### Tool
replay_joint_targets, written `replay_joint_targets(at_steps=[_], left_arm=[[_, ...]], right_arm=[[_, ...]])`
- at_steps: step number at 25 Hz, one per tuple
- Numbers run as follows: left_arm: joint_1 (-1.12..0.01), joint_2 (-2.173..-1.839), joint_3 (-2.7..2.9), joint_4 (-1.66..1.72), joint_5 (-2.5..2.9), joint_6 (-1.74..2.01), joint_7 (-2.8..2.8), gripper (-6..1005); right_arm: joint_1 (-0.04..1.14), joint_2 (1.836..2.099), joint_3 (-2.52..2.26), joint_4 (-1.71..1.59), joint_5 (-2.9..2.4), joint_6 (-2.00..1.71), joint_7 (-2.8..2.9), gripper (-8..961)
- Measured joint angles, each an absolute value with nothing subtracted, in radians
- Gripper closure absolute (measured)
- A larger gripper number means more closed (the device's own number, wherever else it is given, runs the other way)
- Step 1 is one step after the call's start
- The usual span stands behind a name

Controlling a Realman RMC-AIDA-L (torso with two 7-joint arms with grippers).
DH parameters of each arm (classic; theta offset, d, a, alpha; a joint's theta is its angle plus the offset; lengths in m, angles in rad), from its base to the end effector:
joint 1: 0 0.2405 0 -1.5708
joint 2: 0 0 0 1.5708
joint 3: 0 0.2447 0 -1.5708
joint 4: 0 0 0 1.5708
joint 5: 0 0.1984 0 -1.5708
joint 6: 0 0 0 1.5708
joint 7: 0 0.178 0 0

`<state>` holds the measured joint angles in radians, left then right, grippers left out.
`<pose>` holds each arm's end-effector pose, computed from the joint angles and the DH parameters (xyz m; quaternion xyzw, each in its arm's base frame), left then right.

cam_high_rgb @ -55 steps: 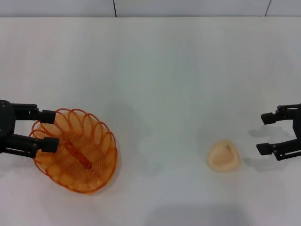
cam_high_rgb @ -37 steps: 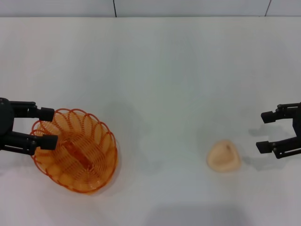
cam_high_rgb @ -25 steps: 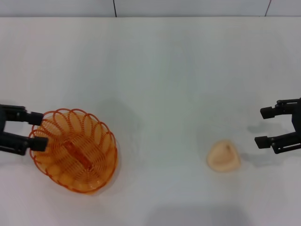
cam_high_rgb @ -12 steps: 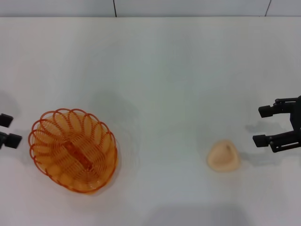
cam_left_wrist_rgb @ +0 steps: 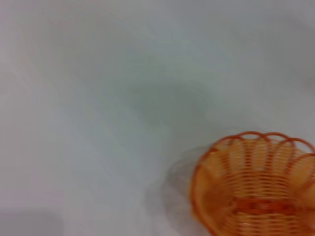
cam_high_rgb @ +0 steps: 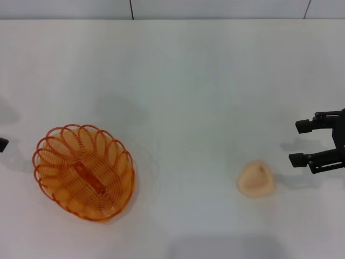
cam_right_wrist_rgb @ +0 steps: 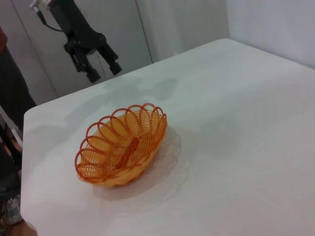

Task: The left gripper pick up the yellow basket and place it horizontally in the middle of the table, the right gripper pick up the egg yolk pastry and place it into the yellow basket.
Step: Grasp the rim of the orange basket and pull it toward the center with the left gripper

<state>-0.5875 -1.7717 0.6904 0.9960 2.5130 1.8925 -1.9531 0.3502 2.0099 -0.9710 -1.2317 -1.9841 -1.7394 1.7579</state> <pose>-0.2930 0.3216 0.1254 -0.9171 -0.3714 0.0836 0.1184 0.2203 0.2961 0.0335 -0.9724 0.1824 0.1127 0.0919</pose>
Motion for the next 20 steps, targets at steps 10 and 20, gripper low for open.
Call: replay_joint_targets(at_steps=[10, 20], left_arm=[[-0.642, -1.84, 0.698, 0.927, 2.599, 1.731, -1.928, 128], [-0.678, -1.877, 0.72, 0.835, 2.599, 1.642, -1.904, 128]], right_arm=[[0.355, 2.011, -0.972, -1.232, -1.983, -1.742, 1.758, 116], [0.361, 2.011, -0.975, -1.232, -1.974, -1.745, 1.758, 116]])
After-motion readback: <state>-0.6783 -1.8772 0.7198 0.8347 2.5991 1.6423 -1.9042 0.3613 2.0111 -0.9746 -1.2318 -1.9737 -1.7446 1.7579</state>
